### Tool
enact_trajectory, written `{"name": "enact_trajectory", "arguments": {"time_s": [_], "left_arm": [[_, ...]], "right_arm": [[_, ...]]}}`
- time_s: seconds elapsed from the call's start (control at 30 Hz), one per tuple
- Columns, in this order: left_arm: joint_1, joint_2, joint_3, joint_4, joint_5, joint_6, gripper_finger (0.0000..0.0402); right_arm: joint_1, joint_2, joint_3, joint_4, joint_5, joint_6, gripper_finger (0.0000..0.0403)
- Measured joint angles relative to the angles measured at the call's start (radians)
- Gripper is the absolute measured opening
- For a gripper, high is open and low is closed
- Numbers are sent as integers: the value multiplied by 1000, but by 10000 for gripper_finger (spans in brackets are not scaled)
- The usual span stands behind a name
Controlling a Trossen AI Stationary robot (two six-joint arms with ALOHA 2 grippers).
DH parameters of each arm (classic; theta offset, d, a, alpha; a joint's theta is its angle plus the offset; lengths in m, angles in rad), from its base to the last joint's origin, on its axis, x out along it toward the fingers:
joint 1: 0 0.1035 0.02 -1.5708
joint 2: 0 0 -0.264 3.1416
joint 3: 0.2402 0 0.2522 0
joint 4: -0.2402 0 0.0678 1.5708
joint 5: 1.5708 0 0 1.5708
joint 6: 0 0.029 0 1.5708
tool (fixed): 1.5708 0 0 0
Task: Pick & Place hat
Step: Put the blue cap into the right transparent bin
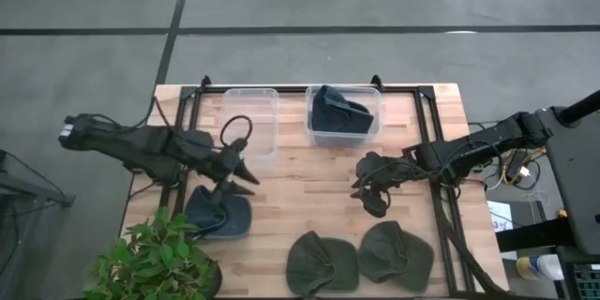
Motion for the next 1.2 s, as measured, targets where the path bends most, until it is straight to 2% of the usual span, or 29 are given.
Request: {"name": "enact_trajectory", "arguments": {"time_s": [0.17, 0.3, 0.53, 0.7, 0.87, 1.2], "left_arm": [[-77, 34, 50, -234, -155, -98, 133], [-133, 75, 48, -331, -247, -152, 133], [-183, 189, 28, -408, -260, -214, 133], [-183, 265, -37, -452, -265, -261, 133], [-183, 320, -85, -460, -309, -271, 133], [-183, 385, -119, -493, -312, -288, 133]], "right_arm": [[0, 0, -1, 0, 0, 0, 141], [0, 0, -1, 1, 0, 0, 141], [0, 0, -1, 1, 0, 0, 141], [0, 0, -1, 1, 0, 0, 141], [0, 0, -1, 1, 0, 4, 141], [0, 0, -1, 2, 0, 8, 141]]}}
